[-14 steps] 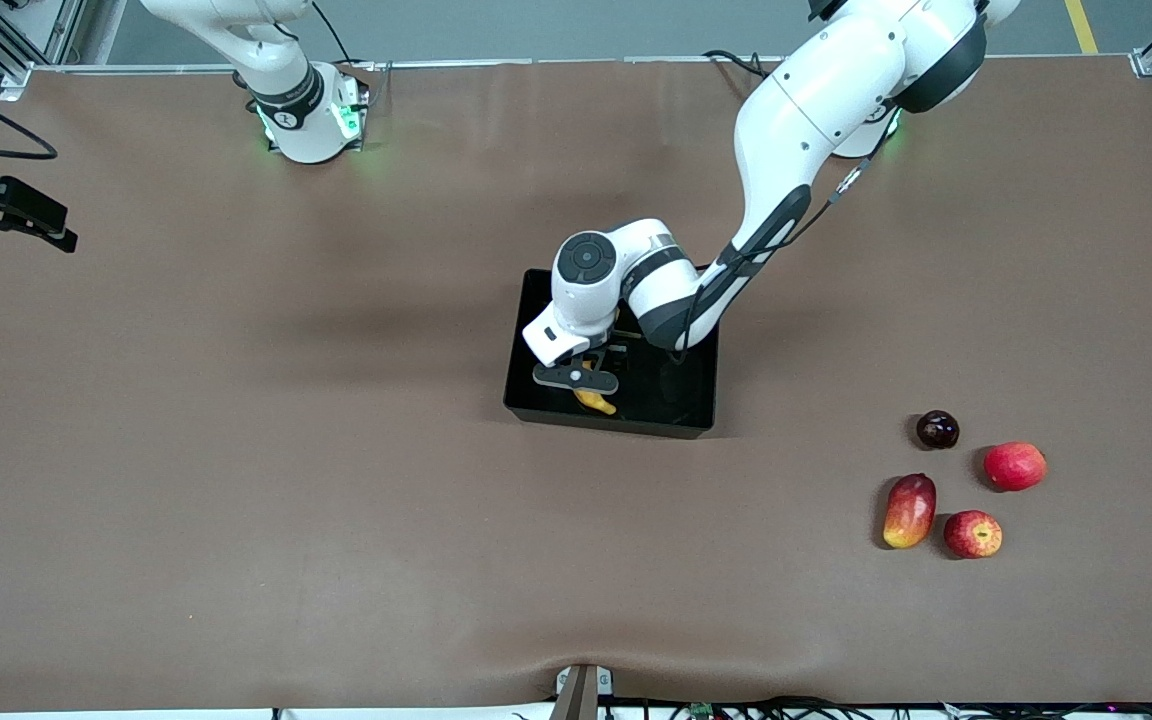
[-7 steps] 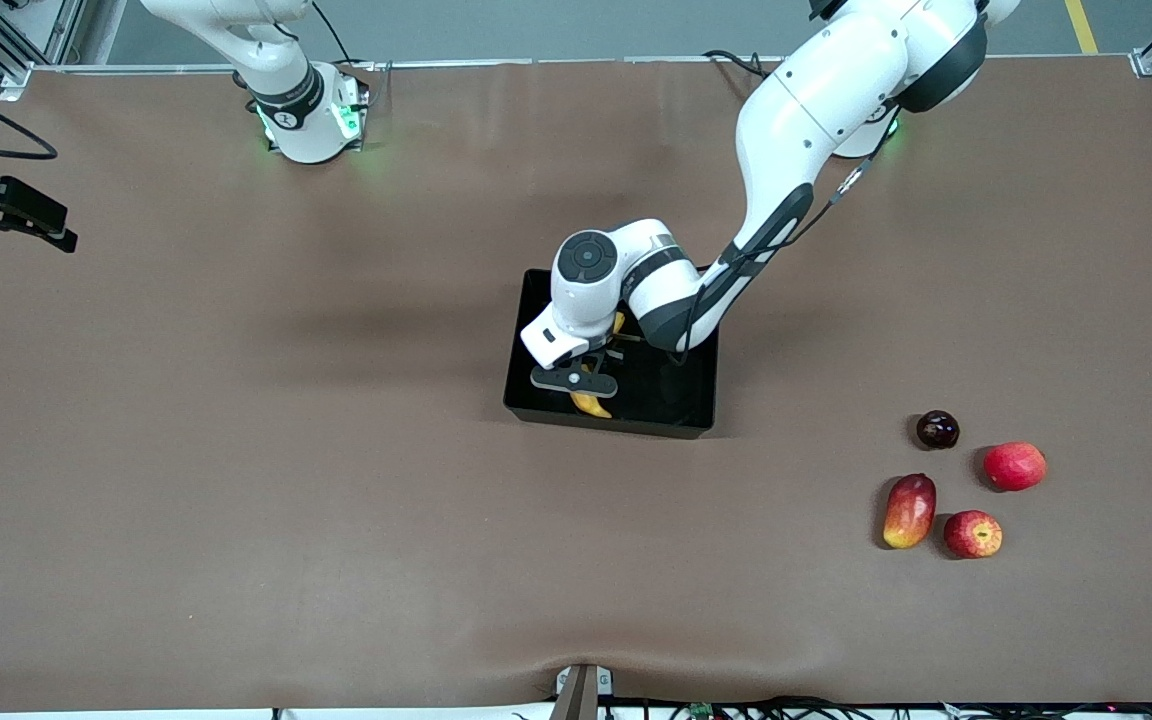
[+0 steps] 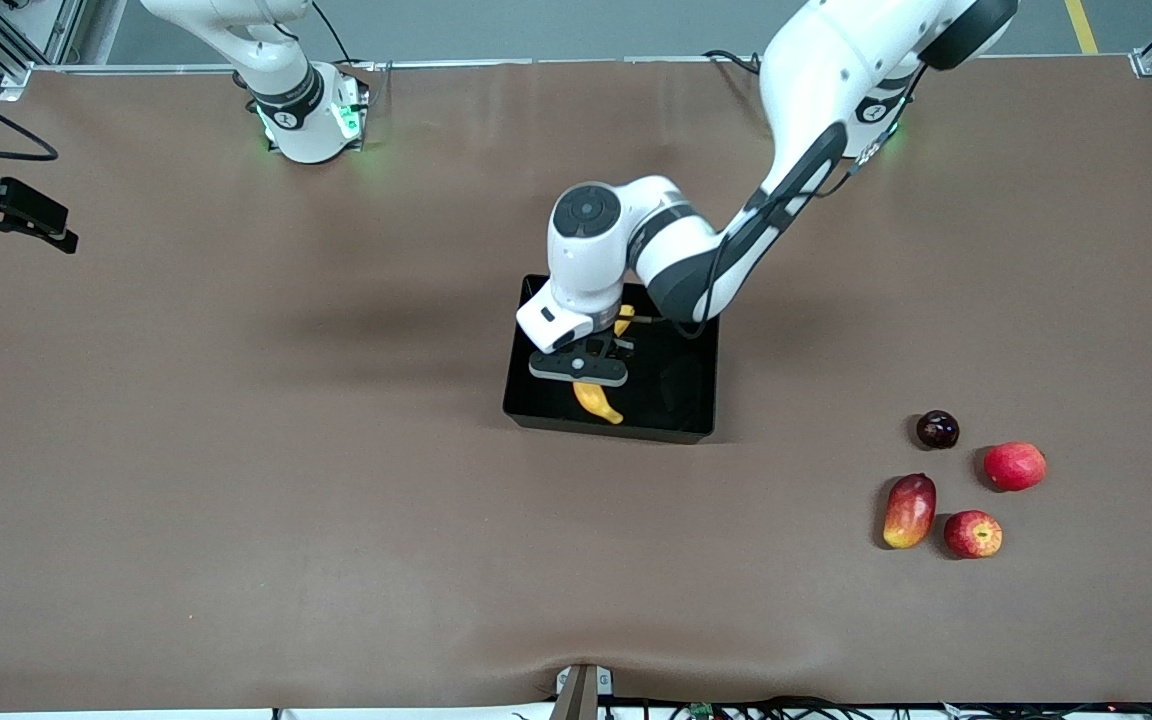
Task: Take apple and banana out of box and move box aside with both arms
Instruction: 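Lift the banana out of the tray toward the other fruits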
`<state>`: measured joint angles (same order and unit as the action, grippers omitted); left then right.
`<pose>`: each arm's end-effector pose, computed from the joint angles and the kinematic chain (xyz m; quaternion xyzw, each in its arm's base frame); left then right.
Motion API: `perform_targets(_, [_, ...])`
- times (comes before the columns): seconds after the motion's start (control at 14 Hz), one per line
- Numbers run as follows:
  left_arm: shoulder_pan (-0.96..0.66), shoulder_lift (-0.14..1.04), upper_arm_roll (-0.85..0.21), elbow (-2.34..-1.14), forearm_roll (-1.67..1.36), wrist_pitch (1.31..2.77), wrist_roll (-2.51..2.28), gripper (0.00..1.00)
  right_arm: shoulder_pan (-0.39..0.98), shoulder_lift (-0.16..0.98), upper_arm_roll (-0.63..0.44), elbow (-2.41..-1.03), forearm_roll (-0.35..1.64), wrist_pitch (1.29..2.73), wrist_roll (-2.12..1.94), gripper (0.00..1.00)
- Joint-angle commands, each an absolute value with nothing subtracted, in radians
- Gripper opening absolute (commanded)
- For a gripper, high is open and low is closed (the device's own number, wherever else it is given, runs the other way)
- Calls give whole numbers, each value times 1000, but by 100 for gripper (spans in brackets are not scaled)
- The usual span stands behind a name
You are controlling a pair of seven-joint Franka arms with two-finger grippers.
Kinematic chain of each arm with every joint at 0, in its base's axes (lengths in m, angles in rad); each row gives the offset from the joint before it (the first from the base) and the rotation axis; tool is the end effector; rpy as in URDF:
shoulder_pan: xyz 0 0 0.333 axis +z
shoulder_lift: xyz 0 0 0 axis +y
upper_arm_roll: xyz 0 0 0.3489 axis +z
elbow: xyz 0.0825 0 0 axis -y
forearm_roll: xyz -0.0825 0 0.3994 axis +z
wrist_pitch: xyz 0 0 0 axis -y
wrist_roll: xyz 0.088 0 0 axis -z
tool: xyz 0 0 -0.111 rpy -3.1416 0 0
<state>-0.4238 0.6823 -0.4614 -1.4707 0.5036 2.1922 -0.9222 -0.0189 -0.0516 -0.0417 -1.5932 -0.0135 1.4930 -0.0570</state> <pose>0.5468 -0.5264 0.3326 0.9935 -0.0633 0.0944 0.0024 0.5426 -0.0352 0.6647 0.9997 -0.0021 -0.0246 0.0042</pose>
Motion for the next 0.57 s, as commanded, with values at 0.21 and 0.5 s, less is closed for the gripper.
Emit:
perform_targets(0.21, [-276, 546, -469, -1500, 414, 2053, -680, 0, -43, -31, -26, -1571, 3, 1488, -71, 100])
perform_targets(0.5, [-141, 515, -474, -1523, 407, 1980, -425, 0, -12, -11, -17, -1569, 3, 1488, -71, 100])
